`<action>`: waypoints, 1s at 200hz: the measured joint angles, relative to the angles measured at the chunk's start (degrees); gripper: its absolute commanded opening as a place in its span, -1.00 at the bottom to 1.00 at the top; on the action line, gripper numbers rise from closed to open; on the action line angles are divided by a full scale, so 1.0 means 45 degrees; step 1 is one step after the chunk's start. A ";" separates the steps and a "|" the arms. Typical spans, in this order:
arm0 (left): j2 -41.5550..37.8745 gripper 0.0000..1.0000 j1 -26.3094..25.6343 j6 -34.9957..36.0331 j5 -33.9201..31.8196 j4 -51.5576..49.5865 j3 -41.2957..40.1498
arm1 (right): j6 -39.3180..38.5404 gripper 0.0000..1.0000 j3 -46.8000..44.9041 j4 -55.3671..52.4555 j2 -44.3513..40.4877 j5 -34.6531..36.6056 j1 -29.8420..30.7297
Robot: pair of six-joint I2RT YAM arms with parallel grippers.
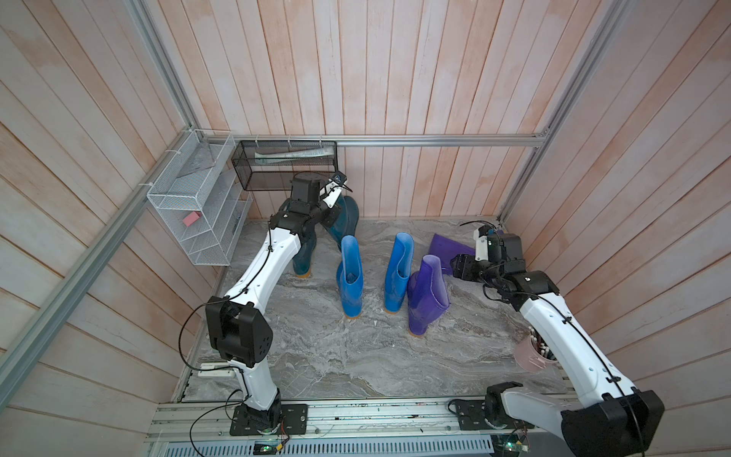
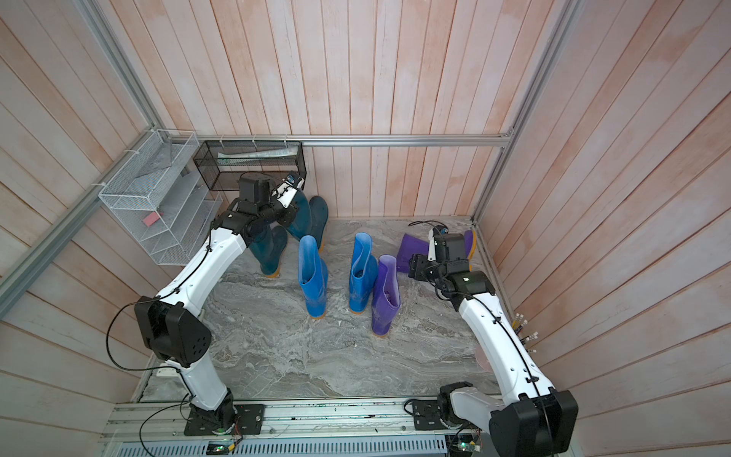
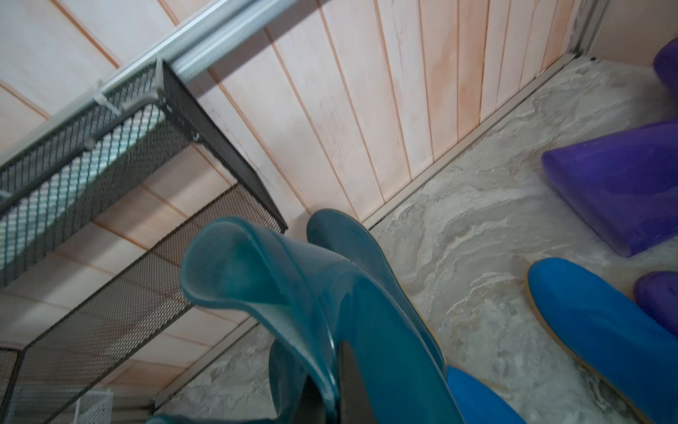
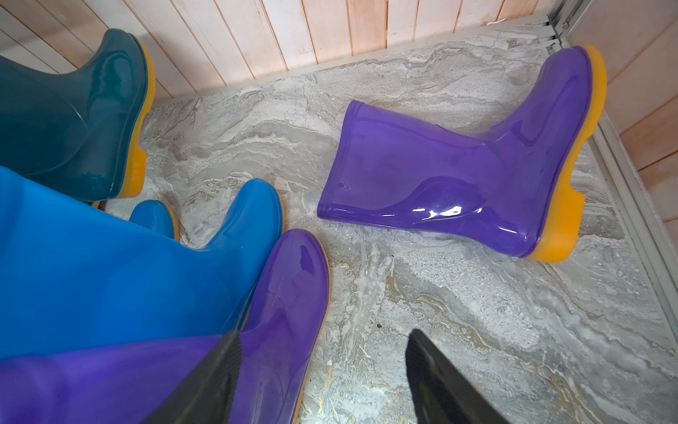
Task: Match and arrange rain boots in pairs
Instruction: Pair a pair of rain boots at the center of the board.
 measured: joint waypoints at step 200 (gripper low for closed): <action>-0.0447 -1.00 0.0379 -0.2676 -0.2234 -0.2220 -0.0986 | 0.0029 0.44 0.0000 -0.0010 0.0000 -0.0107 0.0000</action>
